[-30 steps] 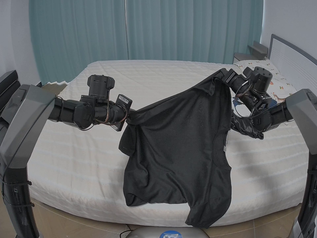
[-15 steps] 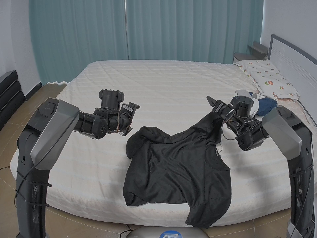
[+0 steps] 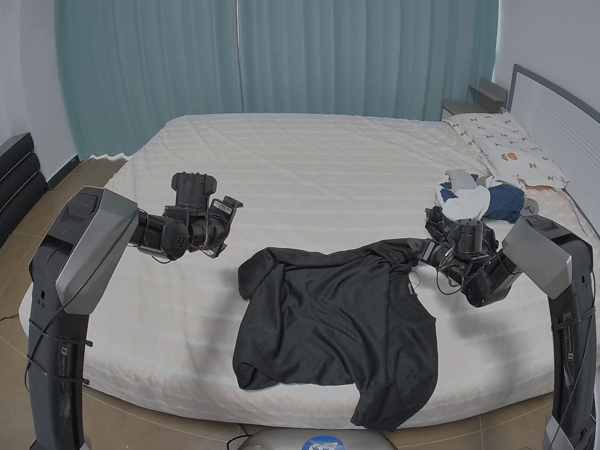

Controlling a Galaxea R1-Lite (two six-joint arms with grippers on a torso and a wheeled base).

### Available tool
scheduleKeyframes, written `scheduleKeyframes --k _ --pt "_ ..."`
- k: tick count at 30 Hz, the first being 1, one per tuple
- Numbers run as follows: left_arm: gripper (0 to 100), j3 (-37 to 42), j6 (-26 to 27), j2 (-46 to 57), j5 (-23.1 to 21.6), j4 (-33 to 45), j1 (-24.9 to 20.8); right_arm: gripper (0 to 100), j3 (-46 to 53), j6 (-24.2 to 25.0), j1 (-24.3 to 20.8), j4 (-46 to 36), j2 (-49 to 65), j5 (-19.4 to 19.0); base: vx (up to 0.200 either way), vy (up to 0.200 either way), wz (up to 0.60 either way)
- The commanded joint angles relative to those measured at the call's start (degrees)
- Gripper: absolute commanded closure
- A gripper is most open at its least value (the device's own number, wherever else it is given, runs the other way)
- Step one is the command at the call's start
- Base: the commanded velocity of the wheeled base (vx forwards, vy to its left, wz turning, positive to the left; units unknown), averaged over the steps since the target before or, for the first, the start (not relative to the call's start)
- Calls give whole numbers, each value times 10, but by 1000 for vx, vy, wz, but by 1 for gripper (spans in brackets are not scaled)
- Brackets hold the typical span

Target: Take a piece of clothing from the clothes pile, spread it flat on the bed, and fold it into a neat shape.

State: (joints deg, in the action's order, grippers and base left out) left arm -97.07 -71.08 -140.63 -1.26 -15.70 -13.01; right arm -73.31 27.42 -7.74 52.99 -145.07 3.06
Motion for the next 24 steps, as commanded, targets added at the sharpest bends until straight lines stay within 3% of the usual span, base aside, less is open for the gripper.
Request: scheduleKeyframes --k 1,7,11,15,19,24 --pt "0 36 31 10 -8 16 10 0 92 6 11 25 44 -15 0 0 0" --pt "0 70 58 7 -49 11 11 0 178 25 31 87 58 -33 0 0 0" --pt "0 86 56 4 -101 14 9 0 252 92 39 157 79 -52 0 0 0" --pt "0 89 61 -11 -95 9 -11 0 302 164 42 197 88 -89 0 0 0" --pt "0 85 62 -17 -64 2 -13 0 339 218 38 255 77 -93 0 0 0" --pt "0 84 89 -31 -49 0 -32 0 346 235 35 274 51 -97 0 0 0"
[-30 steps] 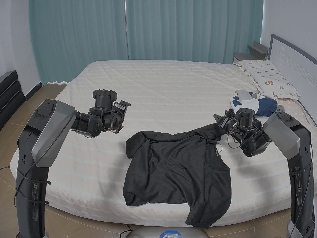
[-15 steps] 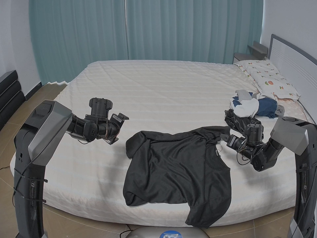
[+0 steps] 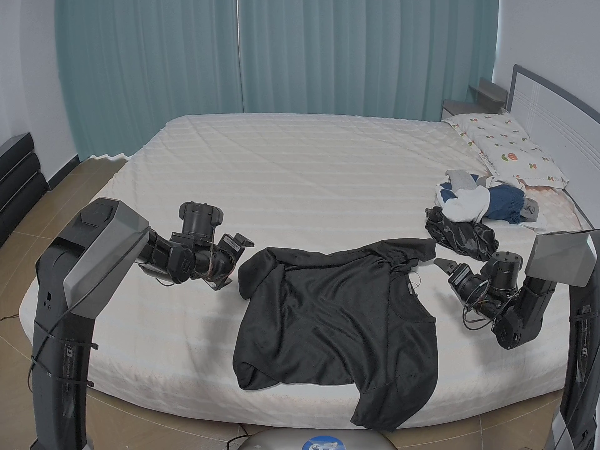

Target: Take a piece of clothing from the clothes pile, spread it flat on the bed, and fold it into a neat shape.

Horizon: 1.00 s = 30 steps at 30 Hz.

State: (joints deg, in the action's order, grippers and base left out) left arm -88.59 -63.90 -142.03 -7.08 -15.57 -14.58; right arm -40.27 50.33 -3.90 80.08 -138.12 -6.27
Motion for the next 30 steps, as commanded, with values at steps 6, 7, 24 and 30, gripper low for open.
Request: scheduleKeyframes --k 6,7,24,30 --pt "0 -11 51 -33 30 -3 -21 0 14 6 -6 15 -54 -2 0 0 0" --pt "0 -12 51 -34 30 -3 -21 0 14 6 -6 17 -56 -2 0 0 0" --pt "100 -56 95 -81 80 1 -27 0 33 3 -20 93 -87 11 0 0 0" --pt "100 -79 82 -83 138 -40 -12 0 32 4 -20 94 -87 11 0 0 0"
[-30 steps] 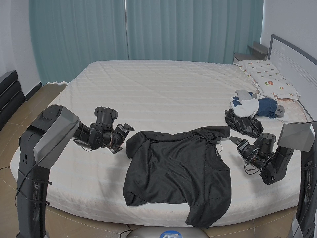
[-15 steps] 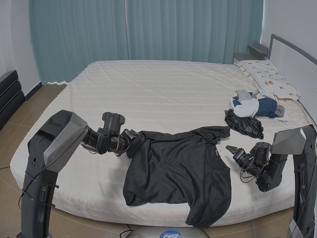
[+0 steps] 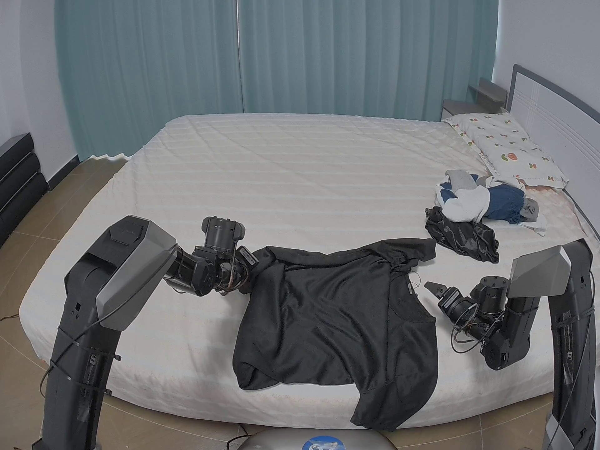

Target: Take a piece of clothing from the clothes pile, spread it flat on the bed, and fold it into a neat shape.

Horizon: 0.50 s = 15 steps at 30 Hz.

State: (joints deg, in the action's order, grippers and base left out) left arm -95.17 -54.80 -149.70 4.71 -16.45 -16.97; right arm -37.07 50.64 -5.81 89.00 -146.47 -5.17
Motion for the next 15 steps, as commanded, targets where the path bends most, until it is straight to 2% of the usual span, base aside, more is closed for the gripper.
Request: scheduleKeyframes --k 1,2,4,9,15 --pt "100 -13 -16 -5 25 -49 17 0 0 1 -1 5 -4 -1 0 0 0" --pt "100 -13 -18 -5 26 -53 18 0 0 1 -1 5 -4 -1 0 0 0" --pt "100 -12 -44 -3 39 -124 31 0 0 2 -1 5 -4 0 0 0 0" --pt "100 -7 -48 -3 64 -220 60 0 -1 2 -2 5 -5 2 0 0 0" --pt "100 -19 -47 5 70 -239 92 0 -4 1 -2 5 -8 6 0 0 0"
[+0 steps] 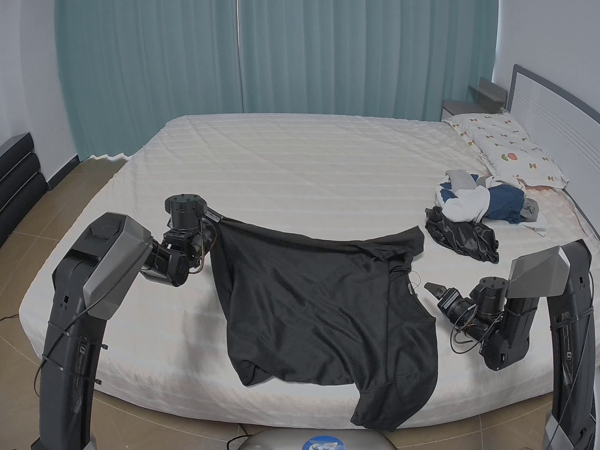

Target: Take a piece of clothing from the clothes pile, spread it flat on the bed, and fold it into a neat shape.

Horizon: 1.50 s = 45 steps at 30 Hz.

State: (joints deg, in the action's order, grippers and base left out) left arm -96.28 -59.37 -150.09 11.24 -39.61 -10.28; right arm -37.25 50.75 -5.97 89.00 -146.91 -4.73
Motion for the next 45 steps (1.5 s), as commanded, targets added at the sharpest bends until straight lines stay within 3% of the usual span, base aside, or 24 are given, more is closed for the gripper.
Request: scheduleKeyframes --k 1,9,10,23,28,32,37,42,45 --pt "100 -8 -1 9 4 -7 25 0 -2 0 -1 5 -4 2 0 0 0" --pt "100 -28 7 -13 -5 -13 47 0 -5 -6 -9 5 -13 24 0 0 0" --pt "0 -34 16 -21 -6 -12 46 0 -5 -7 -10 5 -14 24 0 0 0" --pt "0 -19 6 -20 -6 12 53 0 -40 -24 -18 -8 0 24 0 0 0" --pt "0 81 -53 51 -82 37 61 0 -167 -86 -23 -146 7 27 0 0 0" --pt "0 131 -69 75 -137 36 61 0 -253 -120 -43 -219 0 35 0 0 0" --pt "0 156 -73 76 -155 37 60 0 -345 -181 -83 -306 -15 79 0 0 0" --pt "0 177 -71 77 -179 36 54 0 -405 -224 -73 -363 -35 82 0 0 0" --pt "0 177 -71 77 -182 37 54 0 -450 -225 -69 -390 -58 82 0 0 0"
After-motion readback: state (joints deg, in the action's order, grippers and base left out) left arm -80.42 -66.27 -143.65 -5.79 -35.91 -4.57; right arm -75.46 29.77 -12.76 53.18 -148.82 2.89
